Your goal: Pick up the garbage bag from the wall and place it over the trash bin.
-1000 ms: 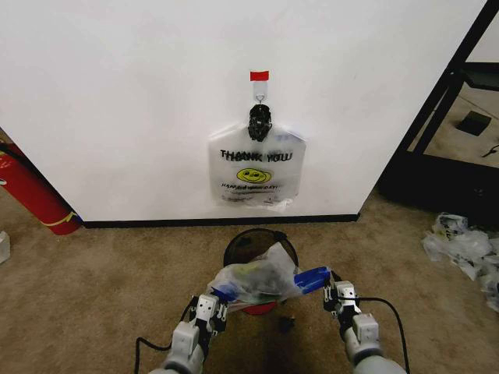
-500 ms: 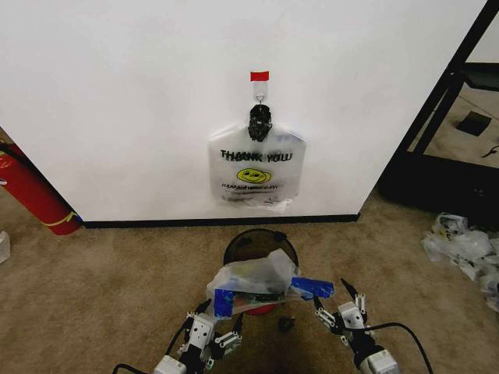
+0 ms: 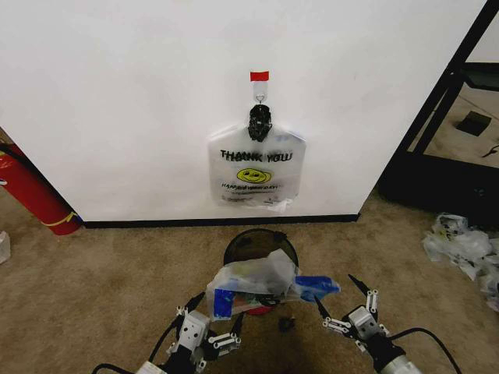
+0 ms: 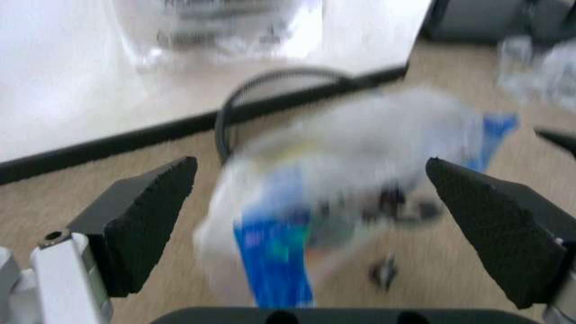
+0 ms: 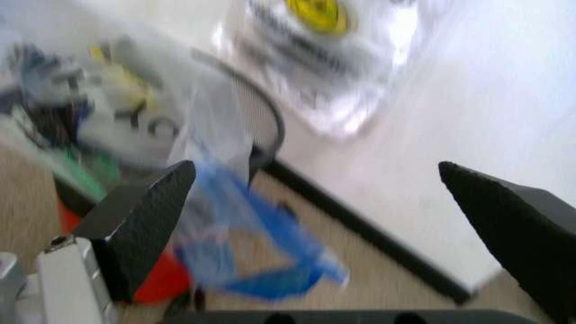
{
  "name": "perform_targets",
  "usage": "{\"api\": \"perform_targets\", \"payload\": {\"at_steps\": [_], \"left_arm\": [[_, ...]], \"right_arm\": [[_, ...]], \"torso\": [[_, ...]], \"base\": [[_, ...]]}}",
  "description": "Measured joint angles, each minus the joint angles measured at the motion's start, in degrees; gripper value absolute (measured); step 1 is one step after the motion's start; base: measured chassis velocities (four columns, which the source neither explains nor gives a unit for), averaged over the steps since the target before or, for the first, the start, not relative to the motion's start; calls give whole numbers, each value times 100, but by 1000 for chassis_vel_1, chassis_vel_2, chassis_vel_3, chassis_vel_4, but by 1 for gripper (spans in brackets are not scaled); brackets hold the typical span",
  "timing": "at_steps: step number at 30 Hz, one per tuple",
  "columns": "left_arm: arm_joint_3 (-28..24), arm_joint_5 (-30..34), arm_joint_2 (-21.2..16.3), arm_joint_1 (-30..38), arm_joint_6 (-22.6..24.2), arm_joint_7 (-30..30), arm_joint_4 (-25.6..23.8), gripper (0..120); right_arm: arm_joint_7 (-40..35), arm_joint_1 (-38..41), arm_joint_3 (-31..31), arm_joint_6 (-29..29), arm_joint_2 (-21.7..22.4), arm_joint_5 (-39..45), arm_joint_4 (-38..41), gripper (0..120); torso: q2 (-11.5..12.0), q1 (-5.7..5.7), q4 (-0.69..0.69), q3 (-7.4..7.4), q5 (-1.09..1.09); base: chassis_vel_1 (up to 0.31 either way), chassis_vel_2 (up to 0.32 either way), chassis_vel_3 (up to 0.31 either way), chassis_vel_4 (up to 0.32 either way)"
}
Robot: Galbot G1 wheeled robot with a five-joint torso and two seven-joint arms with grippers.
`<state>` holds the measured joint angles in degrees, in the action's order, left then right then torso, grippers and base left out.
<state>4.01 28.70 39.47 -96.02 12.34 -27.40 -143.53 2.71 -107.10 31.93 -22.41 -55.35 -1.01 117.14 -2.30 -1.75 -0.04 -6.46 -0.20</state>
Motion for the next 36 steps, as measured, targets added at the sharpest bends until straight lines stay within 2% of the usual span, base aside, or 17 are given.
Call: {"api": "perform_targets", "payload": {"at_steps": [3,6,7,8,9,10,13,14,15,17,18,20,21,25,28,30,36], "left_arm": [[-112,1249,1,1217,277,-61,52,100],[-243,2502,28,2625,722,-183,414,100],[-318,2830,48,3115,906,-230,611,100],[-318,2830,48,3115,906,-230,611,100],[-420,3057,80,3557,1105,-294,823,100],[-732,3463,203,4403,1455,-405,1370,100],[-1433,3980,495,5528,1918,-344,2375,100],[-1706,4069,580,5829,2020,-249,2678,100],[-1706,4069,580,5829,2020,-249,2678,100],[-2272,4123,748,6319,2165,-69,3235,100],[-2497,4107,829,6518,2195,74,3521,100],[-2785,3935,955,6787,2213,375,3996,99],[-2785,3935,955,6787,2213,375,3996,99],[-3058,3713,1139,6972,2223,706,4617,95],[-3081,3700,1205,6957,2256,766,4788,83],[-3082,3702,1216,6940,2261,779,4820,79],[-3020,3868,1185,6825,2264,791,4789,55]], "right_arm": [[319,94,175,-438,-132,475,-77,100],[712,243,252,-709,-170,1010,-161,100],[883,343,263,-754,-167,1215,-190,100],[883,343,263,-754,-167,1215,-190,100],[1062,404,309,-788,-208,1451,-198,100],[1321,411,424,-900,-377,1848,-206,100],[1611,276,643,-1117,-694,2319,-208,100],[1659,218,701,-1180,-765,2415,-205,100],[1659,218,701,-1180,-765,2415,-205,100],[1719,79,802,-1259,-831,2524,-172,100],[1742,29,856,-1285,-845,2564,-145,100],[1755,-52,971,-1307,-865,2681,-61,100],[1755,-52,971,-1307,-865,2681,-61,100],[1697,-131,1116,-1213,-867,2908,124,100],[1586,-138,1125,-1092,-868,2969,226,100],[1535,-127,1104,-1049,-868,2970,249,100],[1379,-24,933,-903,-867,2849,276,100]], "torso": [[0,0,1,0,0],[0,0,-9,-1,-3],[0,0,-2,-1,0],[0,0,-2,-1,0],[0,-1,6,-2,4],[0,-1,2,-1,1],[1,-1,-8,-2,-1],[1,-1,-6,-2,-1],[1,-1,-6,-2,-1],[1,-1,-2,-1,3],[1,-1,-3,-1,-2],[1,-1,-1,-1,1],[1,-1,-1,-1,1],[1,-1,1,-1,0],[1,-1,0,0,-1],[1,-1,0,0,0],[1,0,1,0,0]], "base": [[0,0,0,0],[0,0,0,0],[0,0,0,0],[0,0,0,0],[0,0,0,0],[0,0,0,0],[0,0,0,0],[0,0,0,0],[0,0,0,0],[0,0,0,0],[0,0,0,0],[0,0,0,0],[0,0,0,0],[0,0,0,0],[0,0,0,0],[0,0,0,0],[0,0,0,0]]}}
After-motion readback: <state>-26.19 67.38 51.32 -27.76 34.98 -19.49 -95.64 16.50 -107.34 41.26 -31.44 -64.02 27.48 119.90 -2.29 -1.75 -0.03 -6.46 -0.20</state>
